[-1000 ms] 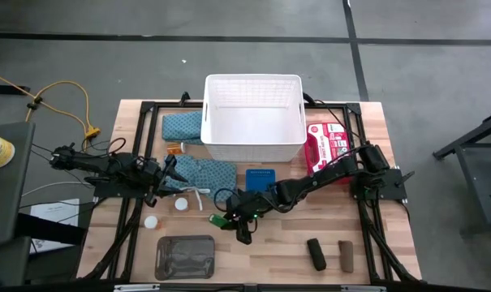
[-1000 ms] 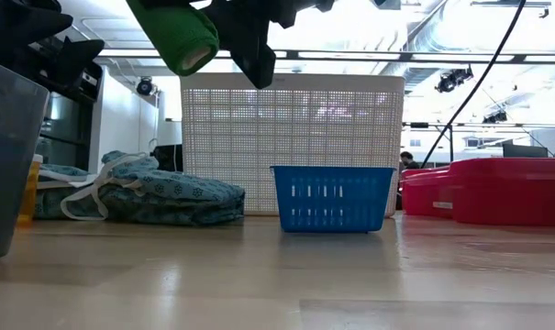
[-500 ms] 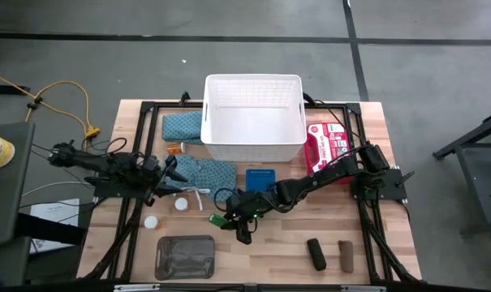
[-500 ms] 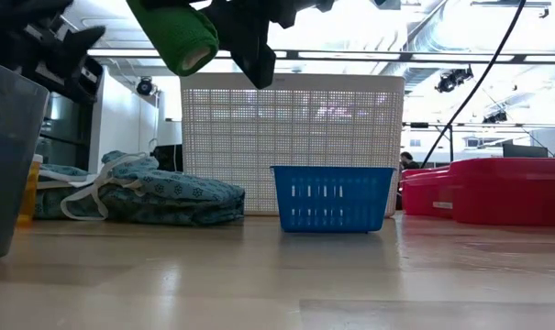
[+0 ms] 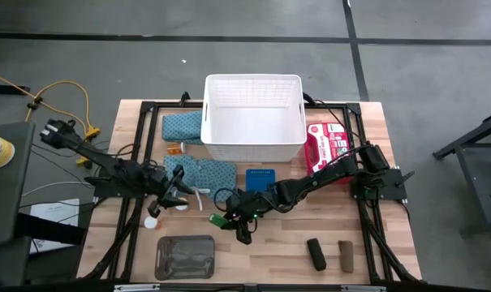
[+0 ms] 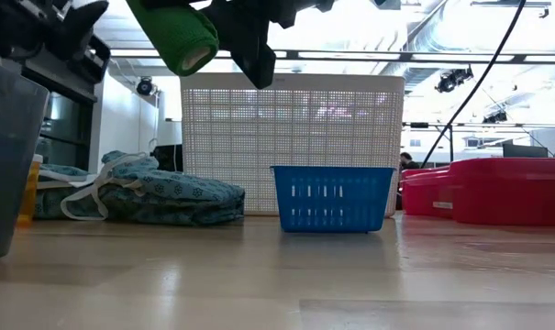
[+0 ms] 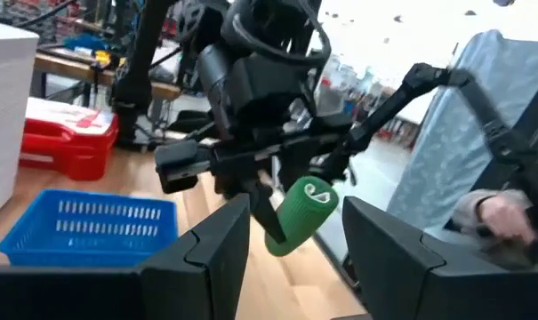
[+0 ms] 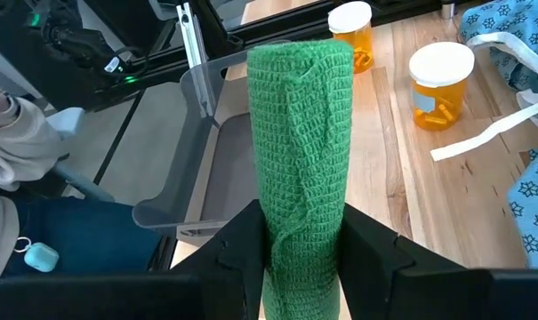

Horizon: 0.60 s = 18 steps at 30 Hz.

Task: Pick & place medical supplies in basket/bin
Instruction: Put the green bandage into the transparent black bin

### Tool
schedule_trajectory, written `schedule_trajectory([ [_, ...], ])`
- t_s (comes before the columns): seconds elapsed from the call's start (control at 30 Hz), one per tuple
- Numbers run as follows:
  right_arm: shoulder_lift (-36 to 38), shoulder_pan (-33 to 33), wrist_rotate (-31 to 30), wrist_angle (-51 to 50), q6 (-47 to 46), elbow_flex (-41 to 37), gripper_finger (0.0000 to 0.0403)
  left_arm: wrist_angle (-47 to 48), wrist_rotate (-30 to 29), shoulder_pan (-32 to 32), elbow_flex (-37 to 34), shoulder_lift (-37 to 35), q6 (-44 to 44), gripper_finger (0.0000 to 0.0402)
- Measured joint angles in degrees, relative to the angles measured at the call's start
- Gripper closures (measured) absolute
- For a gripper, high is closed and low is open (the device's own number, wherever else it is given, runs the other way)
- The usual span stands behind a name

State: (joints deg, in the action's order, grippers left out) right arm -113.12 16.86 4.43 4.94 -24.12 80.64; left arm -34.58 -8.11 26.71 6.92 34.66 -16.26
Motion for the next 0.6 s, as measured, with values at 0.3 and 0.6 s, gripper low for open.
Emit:
schedule_trajectory([
  [0.3, 0.0, 0.0, 0.0, 0.0, 0.0, 0.0, 0.0295, -6.6, -6.6, 6.5, 8.0, 16.2, 3.8, 0.0226],
  [0.6, 0.0, 0.0, 0.0, 0.8, 0.3, 0.0, 0.0295, -6.7, -13.8, 8.9, 9.8, 19.9, 4.6, 0.0226],
])
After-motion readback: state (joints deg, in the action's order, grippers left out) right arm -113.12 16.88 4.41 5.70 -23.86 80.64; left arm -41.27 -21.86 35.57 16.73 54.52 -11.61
